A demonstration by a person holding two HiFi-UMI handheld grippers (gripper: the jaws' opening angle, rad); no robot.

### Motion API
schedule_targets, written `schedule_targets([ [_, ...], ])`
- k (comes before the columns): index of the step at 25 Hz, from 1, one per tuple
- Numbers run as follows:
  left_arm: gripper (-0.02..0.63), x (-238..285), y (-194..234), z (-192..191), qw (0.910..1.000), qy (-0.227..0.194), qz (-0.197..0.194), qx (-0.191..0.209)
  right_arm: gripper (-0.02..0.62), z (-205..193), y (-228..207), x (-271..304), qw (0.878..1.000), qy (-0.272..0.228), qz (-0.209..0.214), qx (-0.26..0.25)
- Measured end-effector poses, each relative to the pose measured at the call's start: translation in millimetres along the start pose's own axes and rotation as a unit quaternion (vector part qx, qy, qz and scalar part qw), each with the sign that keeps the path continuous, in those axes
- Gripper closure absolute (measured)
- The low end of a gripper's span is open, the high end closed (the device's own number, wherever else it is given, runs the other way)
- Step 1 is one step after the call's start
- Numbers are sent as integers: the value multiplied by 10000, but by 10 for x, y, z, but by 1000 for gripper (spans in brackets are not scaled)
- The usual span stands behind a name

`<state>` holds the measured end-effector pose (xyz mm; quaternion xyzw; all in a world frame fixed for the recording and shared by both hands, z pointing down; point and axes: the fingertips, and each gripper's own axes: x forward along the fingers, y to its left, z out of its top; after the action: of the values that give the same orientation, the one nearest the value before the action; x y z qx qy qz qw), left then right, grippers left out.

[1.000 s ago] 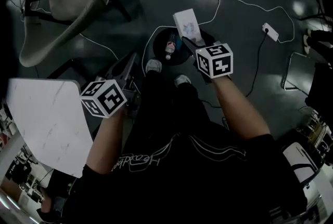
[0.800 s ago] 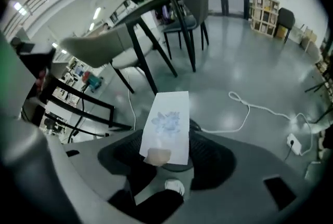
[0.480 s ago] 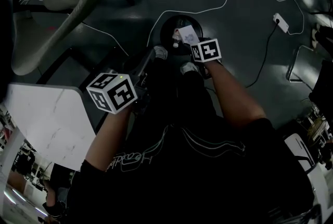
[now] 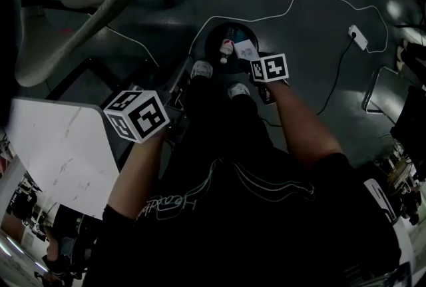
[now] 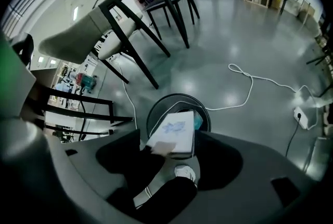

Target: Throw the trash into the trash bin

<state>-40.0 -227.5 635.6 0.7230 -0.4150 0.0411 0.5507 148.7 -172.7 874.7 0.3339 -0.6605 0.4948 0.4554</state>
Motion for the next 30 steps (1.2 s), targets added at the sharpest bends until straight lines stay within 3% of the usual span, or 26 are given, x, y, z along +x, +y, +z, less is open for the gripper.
schedule_targets([
  [7,601,-38,-128,-134,9999,-123,-4,-23,242,-28,-51,-92,9997,-224,-97,-78],
  [14,601,-182,-270,-224,9988,-469,101,-76,245,34,42,-495,9971,-570,490,-86],
  [17,601,-260,-421,-250,9976,-688,95,-58,247,174,163,-911,9901,-1036,916,-248],
  [20,601,-347,-675,-296,9958,-913,6,48,250,337,379,-1536,9720,-1720,1427,-722],
  [22,601,-400,-916,-281,9937,-1095,-79,235,264,436,546,-2017,9552,-2125,1591,-1311],
  [27,601,-706,-1639,-225,9871,-1405,-137,760,506,560,985,-3349,8974,-3328,1495,-2481],
  [30,601,-1027,-2266,-198,9794,-1661,-406,1071,546,479,1258,-4174,8607,-3849,1540,-2954],
])
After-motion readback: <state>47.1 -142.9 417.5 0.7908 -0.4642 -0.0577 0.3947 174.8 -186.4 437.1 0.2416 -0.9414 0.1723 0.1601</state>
